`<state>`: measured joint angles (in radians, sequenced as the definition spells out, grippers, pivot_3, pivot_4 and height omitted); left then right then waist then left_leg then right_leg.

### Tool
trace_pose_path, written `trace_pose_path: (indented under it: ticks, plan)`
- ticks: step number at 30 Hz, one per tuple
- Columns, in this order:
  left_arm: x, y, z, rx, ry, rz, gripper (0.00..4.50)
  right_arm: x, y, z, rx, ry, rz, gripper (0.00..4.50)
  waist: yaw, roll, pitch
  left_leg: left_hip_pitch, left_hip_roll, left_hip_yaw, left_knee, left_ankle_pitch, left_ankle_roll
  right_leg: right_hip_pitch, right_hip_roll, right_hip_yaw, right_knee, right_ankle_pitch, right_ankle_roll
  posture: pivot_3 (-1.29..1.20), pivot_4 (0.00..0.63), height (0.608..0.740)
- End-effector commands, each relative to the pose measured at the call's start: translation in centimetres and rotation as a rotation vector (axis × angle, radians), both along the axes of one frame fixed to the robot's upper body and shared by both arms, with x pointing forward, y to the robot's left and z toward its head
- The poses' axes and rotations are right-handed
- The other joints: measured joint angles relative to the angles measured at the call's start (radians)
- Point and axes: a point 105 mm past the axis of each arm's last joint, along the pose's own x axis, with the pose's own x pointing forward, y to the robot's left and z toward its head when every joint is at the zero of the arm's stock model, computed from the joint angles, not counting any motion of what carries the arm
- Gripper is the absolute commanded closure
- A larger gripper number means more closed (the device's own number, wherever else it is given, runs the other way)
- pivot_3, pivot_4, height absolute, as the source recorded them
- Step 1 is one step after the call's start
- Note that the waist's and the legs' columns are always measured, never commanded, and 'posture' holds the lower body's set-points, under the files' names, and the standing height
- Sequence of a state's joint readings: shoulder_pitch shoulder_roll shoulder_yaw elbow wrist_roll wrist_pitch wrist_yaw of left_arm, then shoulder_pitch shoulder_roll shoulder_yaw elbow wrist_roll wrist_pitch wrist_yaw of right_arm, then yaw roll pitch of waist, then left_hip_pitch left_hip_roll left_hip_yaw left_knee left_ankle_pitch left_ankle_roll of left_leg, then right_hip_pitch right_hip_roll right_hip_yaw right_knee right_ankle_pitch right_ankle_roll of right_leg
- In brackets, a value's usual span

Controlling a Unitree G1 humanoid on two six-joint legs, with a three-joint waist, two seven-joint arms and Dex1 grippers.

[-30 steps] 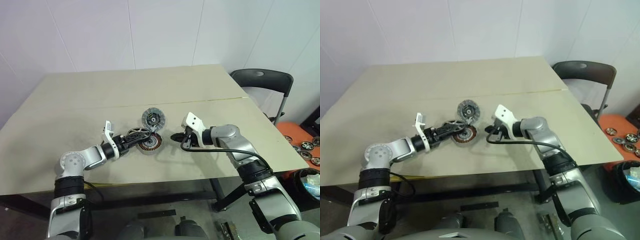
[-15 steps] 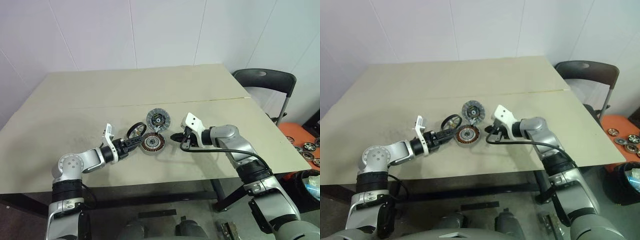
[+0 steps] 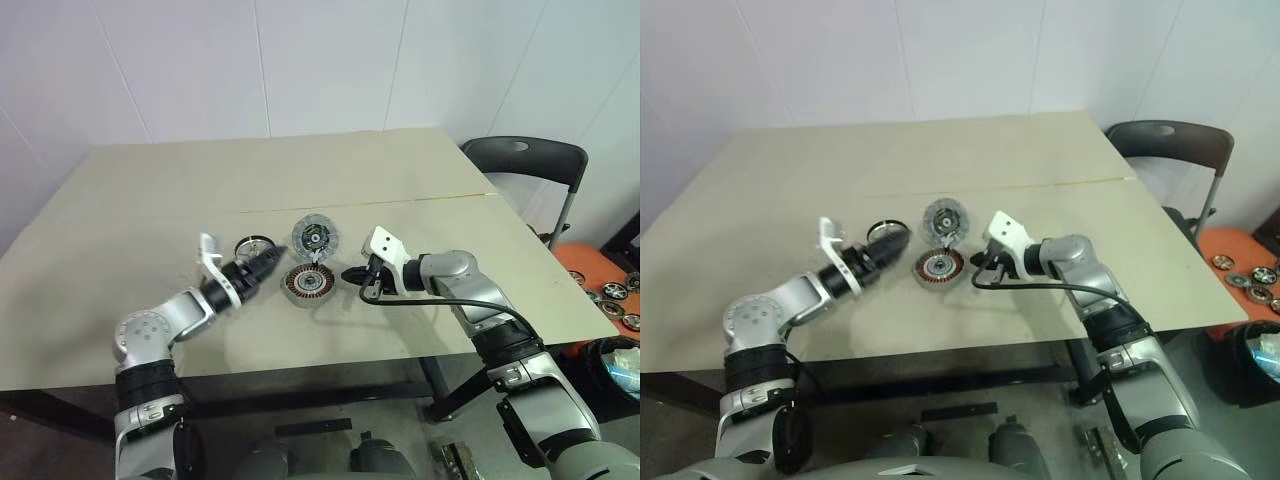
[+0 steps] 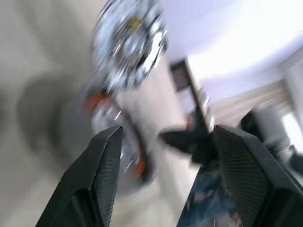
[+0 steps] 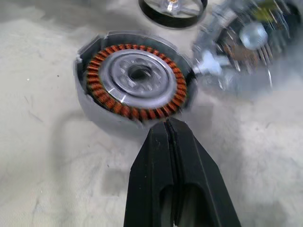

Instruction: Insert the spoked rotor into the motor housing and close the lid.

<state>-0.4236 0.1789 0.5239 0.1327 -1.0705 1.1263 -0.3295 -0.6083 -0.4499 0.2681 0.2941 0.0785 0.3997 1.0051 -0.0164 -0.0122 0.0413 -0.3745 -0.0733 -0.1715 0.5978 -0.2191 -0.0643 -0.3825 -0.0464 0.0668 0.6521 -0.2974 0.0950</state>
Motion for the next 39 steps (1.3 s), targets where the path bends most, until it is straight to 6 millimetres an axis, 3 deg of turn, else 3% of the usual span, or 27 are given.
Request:
trace_pose_path:
  ticks: [1,5,10,13,15,16,22,30,39]
  plan:
    - [1.5,4.1,3.0,0.112,-0.137,0.204,1.24,0.2,0.6,1.0,0.010,-0.044,0.024,4.50,0.000,0.000,0.000,0.000,0.000,0.000,0.000,0.000,0.000,0.000,0.000,0.000,0.000,0.000,0.000,0.00,0.000,0.740]
    - [1.6,6.0,1.9,0.470,-0.195,0.251,1.24,0.2,0.7,1.0,0.009,-0.044,0.028,4.50,0.002,0.000,0.000,0.000,-0.001,0.001,-0.001,0.000,0.000,0.000,0.000,0.001,0.000,0.000,0.000,0.00,0.000,0.740]
    - [1.4,7.5,-1.0,0.898,-0.255,0.190,1.24,0.2,0.8,1.0,0.010,-0.044,0.032,4.50,0.006,0.000,0.000,0.000,-0.001,0.002,-0.001,0.000,0.000,-0.001,0.000,0.002,-0.001,0.000,-0.001,0.00,0.000,0.740]
    - [1.7,7.8,-1.6,1.008,-0.319,0.178,0.66,0.2,0.8,1.0,0.011,-0.044,0.032,4.50,0.005,0.000,0.000,0.000,-0.001,0.002,-0.001,0.000,0.000,-0.001,0.000,0.001,0.000,0.000,-0.001,0.00,0.000,0.740]
    - [1.9,7.5,-2.0,1.090,-0.373,0.148,0.04,0.1,0.9,1.0,0.012,-0.043,0.031,4.50,0.005,0.000,0.000,0.000,-0.001,0.002,-0.001,0.000,0.000,-0.001,0.000,0.001,0.000,0.000,-0.001,0.00,0.000,0.740]
    - [2.0,7.4,-2.3,1.131,-0.393,0.135,0.02,0.1,0.9,1.0,0.012,-0.042,0.031,4.50,0.005,0.000,0.000,0.000,-0.001,0.002,-0.001,0.000,0.000,-0.001,0.000,0.001,0.000,0.000,-0.001,0.00,0.000,0.740]
    - [3.1,7.4,-4.4,1.276,-0.432,0.096,0.02,0.1,1.0,1.0,0.014,-0.041,0.030,4.50,0.005,0.000,0.000,0.000,0.000,0.001,-0.002,0.000,0.000,-0.002,0.000,0.001,0.000,0.000,0.000,0.00,0.000,0.740]
    - [5.1,5.9,-4.7,1.341,-0.544,0.055,0.02,-0.1,1.2,0.9,0.020,-0.039,0.029,4.50,0.005,0.000,0.000,-0.001,-0.001,0.001,-0.002,0.000,0.000,-0.002,0.000,0.001,0.000,0.002,0.002,0.00,0.000,0.740]
    - [5.3,4.2,-6.2,1.443,-0.640,-0.127,0.02,-0.1,1.3,0.8,0.023,-0.035,0.018,4.50,0.004,0.000,0.000,0.000,-0.001,0.001,-0.001,0.000,0.000,-0.002,0.000,0.001,0.002,0.002,0.002,0.00,0.000,0.740]
